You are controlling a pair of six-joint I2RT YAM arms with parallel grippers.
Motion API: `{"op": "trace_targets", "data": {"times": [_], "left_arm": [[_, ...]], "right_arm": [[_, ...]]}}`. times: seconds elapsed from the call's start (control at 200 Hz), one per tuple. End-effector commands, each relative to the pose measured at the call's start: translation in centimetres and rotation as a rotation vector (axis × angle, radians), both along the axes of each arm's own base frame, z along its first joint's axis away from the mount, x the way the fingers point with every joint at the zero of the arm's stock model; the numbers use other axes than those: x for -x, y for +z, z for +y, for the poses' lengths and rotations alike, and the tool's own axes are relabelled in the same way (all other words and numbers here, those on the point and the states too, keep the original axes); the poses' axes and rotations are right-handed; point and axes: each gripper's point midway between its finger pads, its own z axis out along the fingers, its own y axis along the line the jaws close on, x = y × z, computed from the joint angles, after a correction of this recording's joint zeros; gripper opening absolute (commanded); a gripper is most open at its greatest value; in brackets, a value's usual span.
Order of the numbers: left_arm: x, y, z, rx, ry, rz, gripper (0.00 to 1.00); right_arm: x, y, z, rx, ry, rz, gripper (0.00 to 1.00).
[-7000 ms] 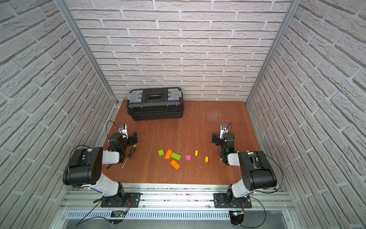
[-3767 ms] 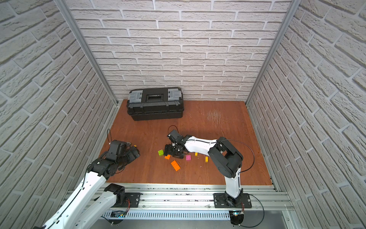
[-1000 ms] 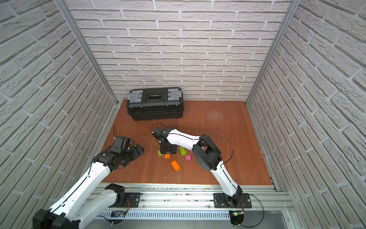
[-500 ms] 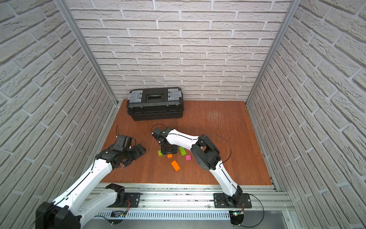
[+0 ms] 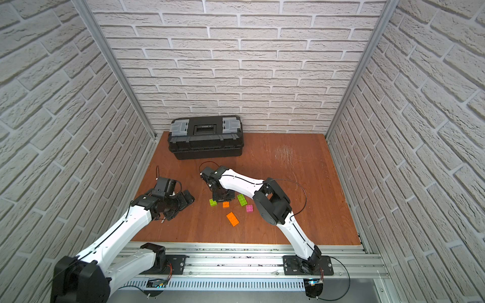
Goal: Assemble a carrot with lego
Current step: Pick up the lego brick from the center of the board.
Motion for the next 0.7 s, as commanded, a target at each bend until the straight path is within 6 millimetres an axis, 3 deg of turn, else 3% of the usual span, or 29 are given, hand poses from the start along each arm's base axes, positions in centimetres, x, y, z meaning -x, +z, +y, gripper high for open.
{"op": "trace_targets", "data": {"times": [0.0,0.175,0.295,0.445,0.695], "left_arm": [[-0.54,-0.37,-0.65,0.048,0.006,0.011,0.96],[-1.24,-0.59,-1.16,0.065,0.001,0.026,0.96],[-1.31,-0.44,-1.19,0.063,-0.003,0.026,0.96],[-1.28,-0.49,-1.16,0.061,-0.005,0.027,0.96],[-1.23,-0.43,-1.18,0.062,-0.006,0.021,0.96]], "right_arm": [[0.42,0.00,-1.38,0.032,0.007,0.013,0.14],[0.46,0.05,-1.24,0.018,0.004,0.022,0.45],[0.39,0.12,-1.32,0.020,-0.002,0.021,0.57],[0.25,0.14,-1.42,0.021,-0.006,0.020,0.60],[-0.22,0.50,-1.11,0.008,-0.008,0.008,0.55]]}}
